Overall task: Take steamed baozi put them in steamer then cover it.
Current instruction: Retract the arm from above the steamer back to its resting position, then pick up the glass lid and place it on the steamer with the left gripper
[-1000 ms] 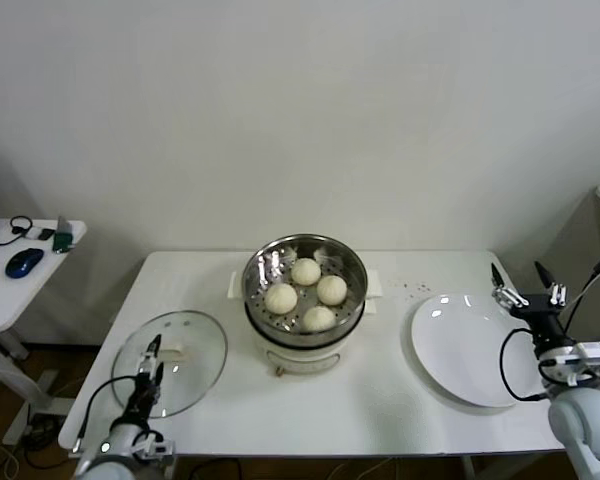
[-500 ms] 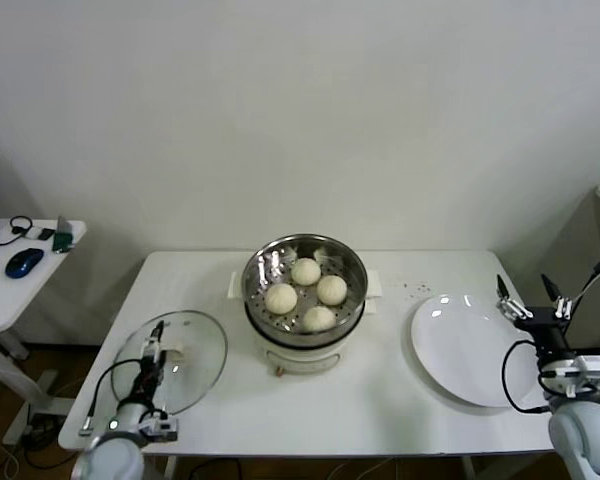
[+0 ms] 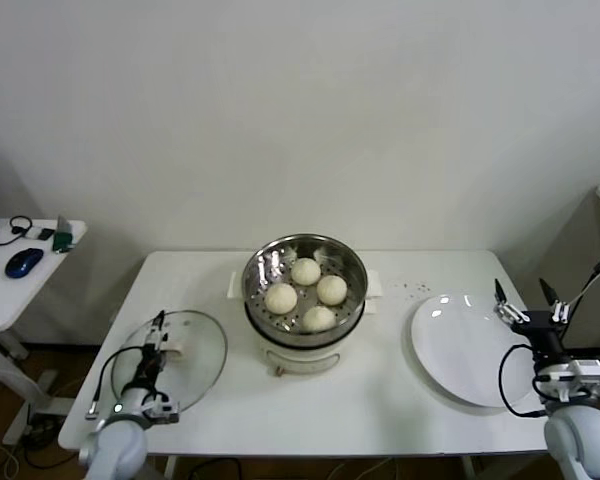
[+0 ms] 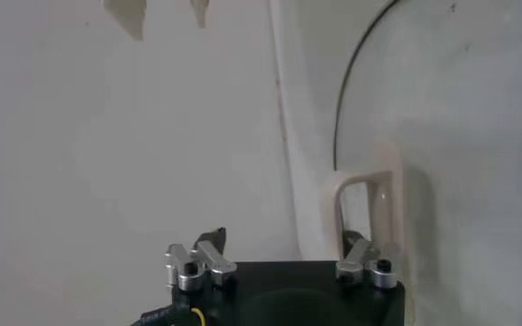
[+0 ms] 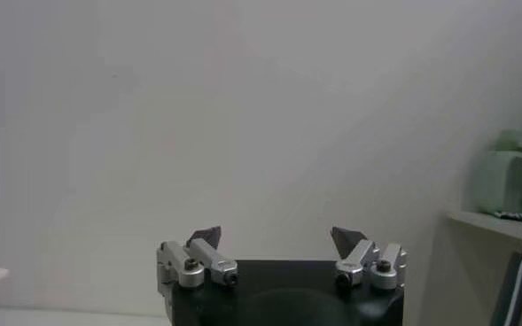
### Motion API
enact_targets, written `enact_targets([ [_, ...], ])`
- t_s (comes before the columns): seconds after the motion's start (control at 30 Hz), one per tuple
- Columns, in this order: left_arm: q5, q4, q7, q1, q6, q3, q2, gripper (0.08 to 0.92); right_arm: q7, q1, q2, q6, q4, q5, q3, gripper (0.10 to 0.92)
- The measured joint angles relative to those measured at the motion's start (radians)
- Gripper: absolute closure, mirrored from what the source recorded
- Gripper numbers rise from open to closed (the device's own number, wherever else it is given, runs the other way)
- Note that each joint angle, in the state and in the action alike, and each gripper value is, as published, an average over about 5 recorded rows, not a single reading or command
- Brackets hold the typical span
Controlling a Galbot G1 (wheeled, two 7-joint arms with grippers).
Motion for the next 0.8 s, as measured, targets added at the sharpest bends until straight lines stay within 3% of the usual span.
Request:
enact_targets([
  [0.6,-0.045,-0.025,0.013,0.019,-0.004,0.002,0.014,0.779,0.001,0.024,0.008,0.002,-0.022,-0.04,-0.022,0.203],
  [0.8,-0.073,-0.078,0.016,0.043,0.023,0.003,0.032,0.846,0.002,0.034,0.0,0.003,-0.033,-0.045,-0.023,0.203],
])
